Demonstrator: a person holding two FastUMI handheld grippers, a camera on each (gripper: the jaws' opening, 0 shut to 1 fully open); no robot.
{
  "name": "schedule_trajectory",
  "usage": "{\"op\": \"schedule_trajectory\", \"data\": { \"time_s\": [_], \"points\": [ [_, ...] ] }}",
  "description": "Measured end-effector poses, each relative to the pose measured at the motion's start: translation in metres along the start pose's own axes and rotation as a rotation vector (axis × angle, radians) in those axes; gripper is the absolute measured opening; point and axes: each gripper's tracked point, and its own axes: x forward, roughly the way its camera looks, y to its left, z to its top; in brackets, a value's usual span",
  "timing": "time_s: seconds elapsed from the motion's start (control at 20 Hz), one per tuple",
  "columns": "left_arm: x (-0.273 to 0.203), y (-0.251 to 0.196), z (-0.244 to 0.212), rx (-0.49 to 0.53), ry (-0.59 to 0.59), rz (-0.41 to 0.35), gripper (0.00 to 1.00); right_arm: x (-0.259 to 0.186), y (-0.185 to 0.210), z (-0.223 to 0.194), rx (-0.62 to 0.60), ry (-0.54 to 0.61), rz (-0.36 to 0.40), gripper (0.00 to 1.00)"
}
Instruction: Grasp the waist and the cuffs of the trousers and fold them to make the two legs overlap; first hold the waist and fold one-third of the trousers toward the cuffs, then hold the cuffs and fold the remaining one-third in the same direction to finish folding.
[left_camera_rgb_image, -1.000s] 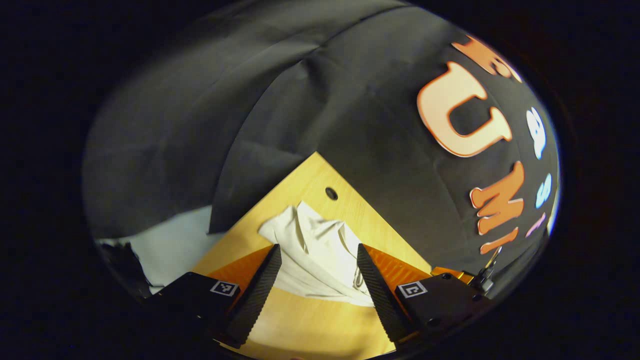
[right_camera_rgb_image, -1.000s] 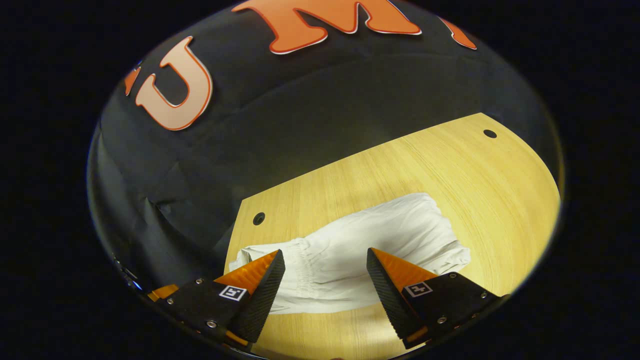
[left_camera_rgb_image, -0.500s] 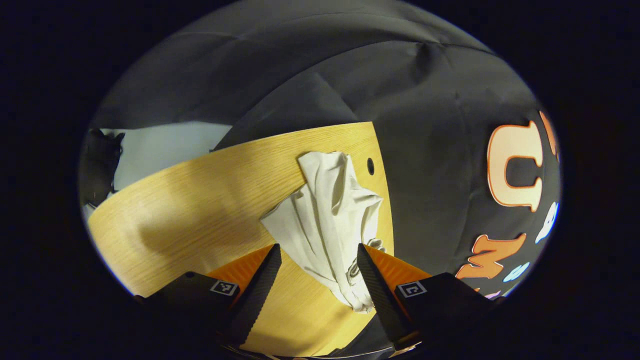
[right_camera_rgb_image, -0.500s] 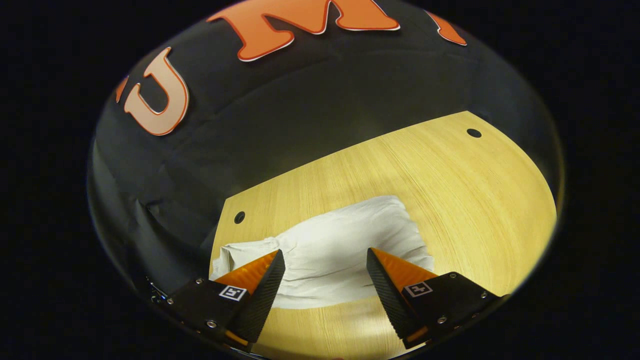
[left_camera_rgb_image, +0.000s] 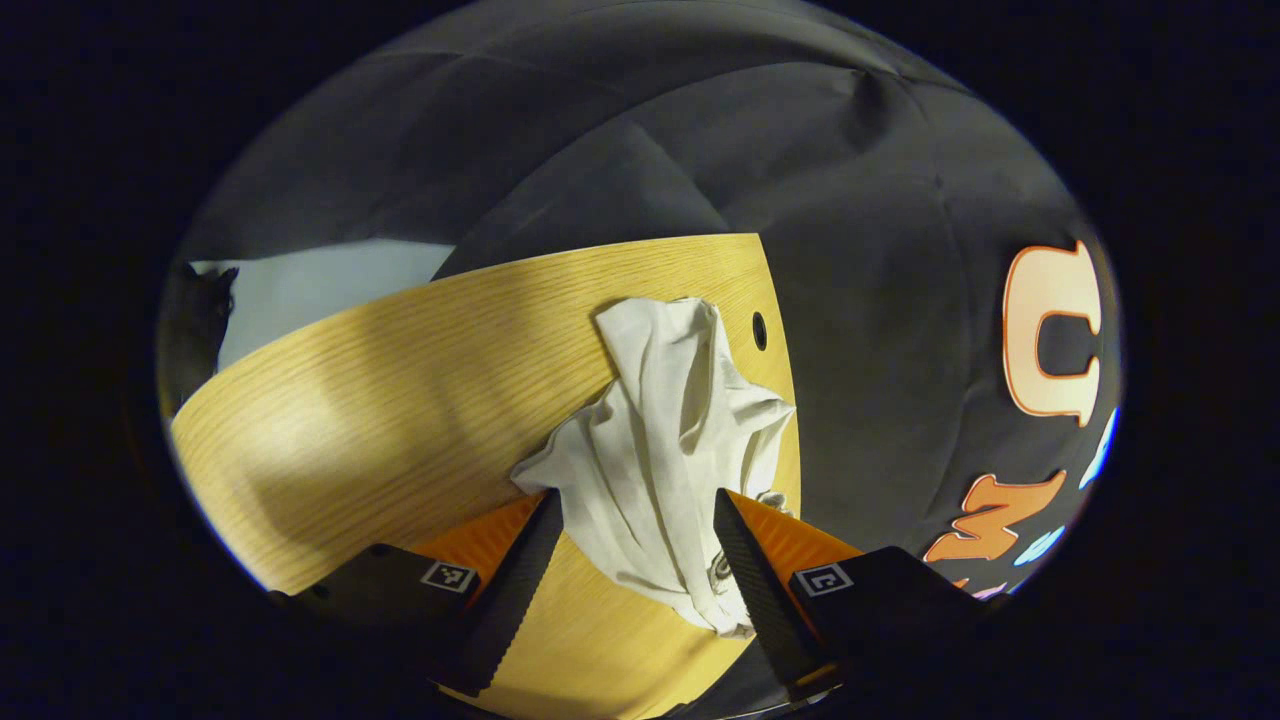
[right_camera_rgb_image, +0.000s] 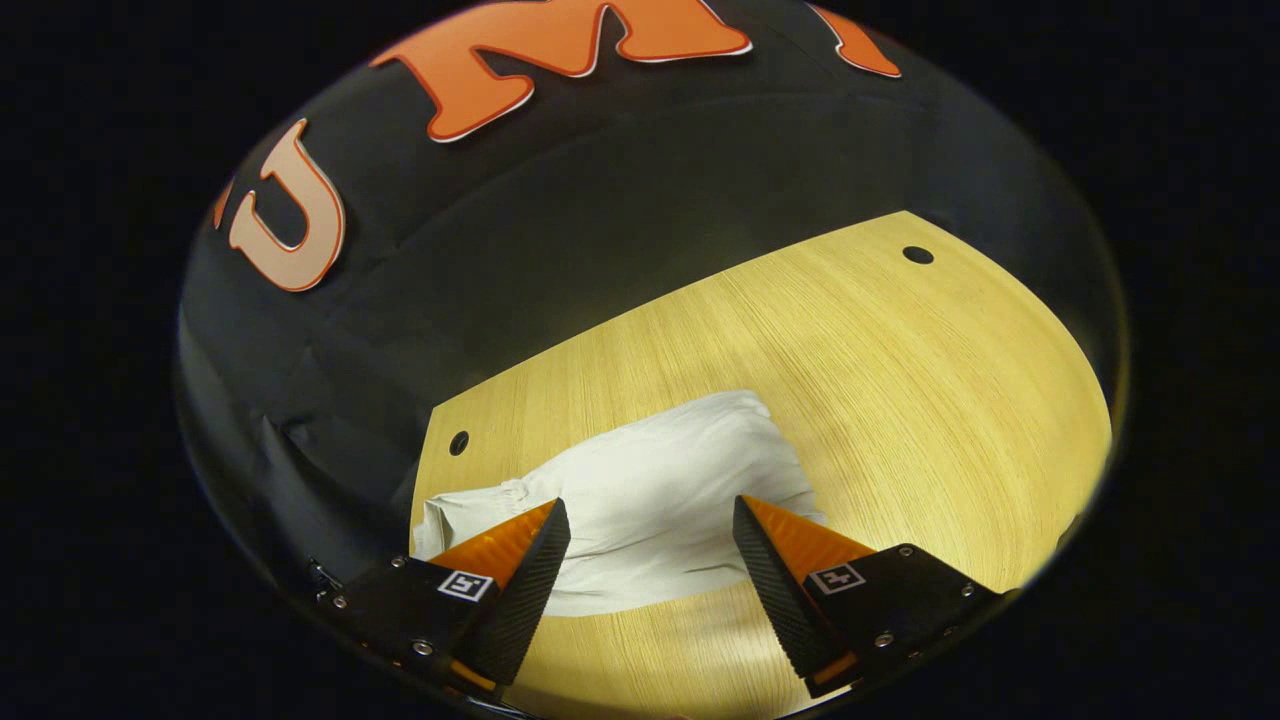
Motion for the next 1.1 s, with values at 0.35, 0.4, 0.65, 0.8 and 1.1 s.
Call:
{"op": "schedule_trajectory", "data": {
  "time_s": [0.35, 0.4, 0.65, 0.8, 1.1],
  "points": [
    [0.051, -0.037, 0.02, 0.017, 0.037, -0.06, 0.99, -0.011, -0.037, -0.013, 0.094, 0.014, -0.055, 0.99],
    [0.058, -0.042, 0.023, 0.016, 0.041, -0.068, 0.99, -0.013, -0.041, -0.016, 0.109, 0.015, -0.063, 0.99],
    [0.089, -0.032, 0.026, 0.057, 0.036, 0.016, 0.59, -0.026, -0.06, -0.022, 0.142, 0.005, -0.095, 0.98],
    [0.091, -0.036, 0.027, 0.066, 0.018, 0.019, 0.11, -0.03, -0.068, -0.018, 0.145, -0.008, -0.103, 0.99],
    [0.034, -0.11, 0.019, 0.346, -0.057, -0.056, 0.04, -0.037, -0.076, -0.006, 0.096, -0.039, -0.066, 0.98]
  ]
}}
